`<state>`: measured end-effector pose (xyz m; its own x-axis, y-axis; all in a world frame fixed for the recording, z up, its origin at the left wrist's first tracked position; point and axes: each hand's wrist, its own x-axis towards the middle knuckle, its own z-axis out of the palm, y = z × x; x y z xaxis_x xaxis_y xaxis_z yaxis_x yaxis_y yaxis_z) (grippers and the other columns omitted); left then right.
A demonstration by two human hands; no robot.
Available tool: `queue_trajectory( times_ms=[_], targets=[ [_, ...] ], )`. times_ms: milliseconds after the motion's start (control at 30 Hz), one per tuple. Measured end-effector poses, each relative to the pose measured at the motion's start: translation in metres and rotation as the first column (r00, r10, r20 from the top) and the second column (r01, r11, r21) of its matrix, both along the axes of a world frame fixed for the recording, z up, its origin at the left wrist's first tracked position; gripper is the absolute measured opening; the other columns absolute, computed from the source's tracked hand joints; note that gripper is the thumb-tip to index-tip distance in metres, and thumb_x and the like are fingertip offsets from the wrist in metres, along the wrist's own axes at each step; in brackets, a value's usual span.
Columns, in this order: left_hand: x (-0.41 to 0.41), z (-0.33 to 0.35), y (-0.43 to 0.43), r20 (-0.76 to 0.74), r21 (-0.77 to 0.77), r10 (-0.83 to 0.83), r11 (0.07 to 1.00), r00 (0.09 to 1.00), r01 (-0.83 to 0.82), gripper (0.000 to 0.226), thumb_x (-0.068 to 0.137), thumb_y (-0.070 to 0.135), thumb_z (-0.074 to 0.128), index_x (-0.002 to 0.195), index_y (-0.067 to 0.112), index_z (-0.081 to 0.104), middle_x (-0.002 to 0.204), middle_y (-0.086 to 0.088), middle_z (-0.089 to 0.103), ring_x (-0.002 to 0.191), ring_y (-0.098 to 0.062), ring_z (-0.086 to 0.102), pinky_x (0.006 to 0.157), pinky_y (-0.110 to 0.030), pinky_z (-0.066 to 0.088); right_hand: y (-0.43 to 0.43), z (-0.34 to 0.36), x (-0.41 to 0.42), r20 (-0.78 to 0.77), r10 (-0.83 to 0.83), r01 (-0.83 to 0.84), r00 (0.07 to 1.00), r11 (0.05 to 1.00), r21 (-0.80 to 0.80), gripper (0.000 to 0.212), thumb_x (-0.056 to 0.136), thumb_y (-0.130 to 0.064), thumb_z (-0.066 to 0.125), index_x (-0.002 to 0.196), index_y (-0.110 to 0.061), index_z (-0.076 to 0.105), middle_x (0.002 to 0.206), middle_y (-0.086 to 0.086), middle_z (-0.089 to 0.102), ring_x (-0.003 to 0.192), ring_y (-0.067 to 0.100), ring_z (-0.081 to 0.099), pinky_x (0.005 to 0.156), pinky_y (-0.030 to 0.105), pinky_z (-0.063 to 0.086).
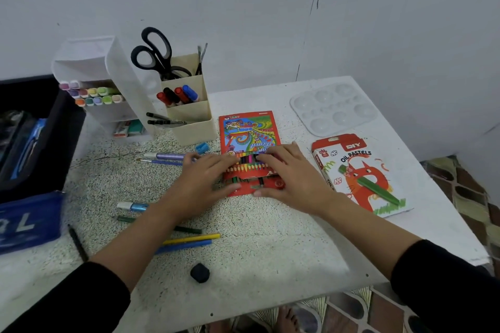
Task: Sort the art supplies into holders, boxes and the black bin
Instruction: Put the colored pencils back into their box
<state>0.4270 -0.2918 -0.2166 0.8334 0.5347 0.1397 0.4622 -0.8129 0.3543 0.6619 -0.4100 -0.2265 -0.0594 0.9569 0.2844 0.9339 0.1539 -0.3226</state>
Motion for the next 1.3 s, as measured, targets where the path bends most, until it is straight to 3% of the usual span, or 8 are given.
queue_trajectory(
  times_ms=[133,300,433,567,700,867,1167,1300],
  targets=[
    [0.010,0.002,0.003,-0.024,0.033,0.007,0.999,1.000,-0.006,0.069,0.092,0.069,0.040,0.142,0.024,0.054,0.141,0.003,0.054,0.131,-0.019,0.046,0.110,-0.037,0.021,0.003,0.006,0.005,-0.061,0.018,-0.022,0.998,0.998,-0.064,0.079,0.077,-0.078,0.060,0.134,-0.023,0.059,0.131,-0.004,0.053,0.124,0.021,0.043,0.102,0.043,0.046],
    [0.006,-0.005,0.004,-0.116,0.091,0.019,0.996,0.993,-0.009,0.075,0.092,0.074,0.032,0.149,0.028,0.047,0.160,0.002,0.035,0.146,-0.019,0.031,0.120,-0.048,0.014,0.005,0.016,0.012,-0.062,0.058,-0.064,0.996,0.993,-0.099,0.072,0.075,-0.069,0.071,0.133,-0.026,0.061,0.126,-0.007,0.054,0.121,0.014,0.043,0.096,0.035,0.048],
    [0.012,-0.001,0.002,-0.078,0.032,0.073,0.997,0.994,-0.071,0.077,0.088,0.073,0.031,0.147,0.028,0.048,0.156,0.005,0.043,0.143,-0.014,0.037,0.114,-0.034,0.004,0.011,0.020,0.010,-0.179,-0.033,0.007,0.983,0.990,-0.142,0.077,0.061,-0.063,0.086,0.127,-0.028,0.064,0.120,-0.009,0.055,0.114,0.011,0.044,0.092,0.028,0.042],
    [0.014,-0.002,0.000,-0.108,0.072,0.084,0.995,0.991,-0.076,0.066,0.095,0.065,0.045,0.150,0.028,0.044,0.156,0.004,0.043,0.142,-0.016,0.039,0.115,-0.039,0.006,0.018,0.018,0.012,-0.267,-0.074,0.032,0.961,0.987,-0.159,0.076,0.058,-0.059,0.090,0.124,-0.031,0.064,0.120,-0.012,0.053,0.112,0.005,0.042,0.092,0.022,0.037],
    [0.013,-0.001,-0.004,-0.133,0.108,0.111,0.989,0.985,-0.097,0.080,0.087,0.081,0.032,0.150,0.034,0.041,0.156,0.008,0.041,0.141,-0.012,0.040,0.116,-0.046,0.012,0.017,0.008,0.013,-0.142,0.025,-0.034,0.990,0.998,-0.061,0.068,0.074,-0.061,0.078,0.128,-0.022,0.063,0.123,-0.003,0.056,0.115,0.014,0.048,0.094,0.028,0.043],
    [0.019,-0.001,-0.006,-0.131,0.103,0.170,0.982,0.977,-0.157,0.078,0.085,0.084,0.028,0.145,0.037,0.043,0.153,0.009,0.045,0.139,-0.011,0.043,0.114,-0.048,0.014,0.018,-0.001,0.007,0.096,0.024,-0.037,0.995,0.989,0.141,0.058,0.090,-0.061,0.053,0.116,-0.011,0.067,0.108,0.005,0.064,0.101,0.026,0.058,0.077,0.035,0.053],
    [0.000,0.015,-0.015,-0.094,-0.059,0.138,0.988,0.986,-0.144,0.066,0.091,0.067,0.045,0.150,0.037,0.040,0.162,0.017,0.029,0.143,0.002,0.024,0.114,-0.035,0.002,0.013,0.012,-0.007,-0.045,-0.078,0.079,0.996,0.997,0.011,0.053,0.079,-0.057,0.068,0.120,-0.024,0.063,0.109,-0.004,0.059,0.105,0.018,0.052,0.090,0.042,0.045],
    [-0.060,0.031,-0.030,0.105,-0.090,0.244,0.968,0.964,-0.236,0.026,0.094,0.054,0.051,0.113,0.041,0.063,0.117,0.025,0.056,0.114,0.003,0.051,0.104,-0.040,0.030,0.007,0.035,-0.037,-0.229,0.110,-0.100,0.967,0.994,0.053,0.033,0.083,-0.039,0.070,0.112,-0.023,0.065,0.104,-0.008,0.058,0.100,0.010,0.052,0.085,0.028,0.040]
  ],
)
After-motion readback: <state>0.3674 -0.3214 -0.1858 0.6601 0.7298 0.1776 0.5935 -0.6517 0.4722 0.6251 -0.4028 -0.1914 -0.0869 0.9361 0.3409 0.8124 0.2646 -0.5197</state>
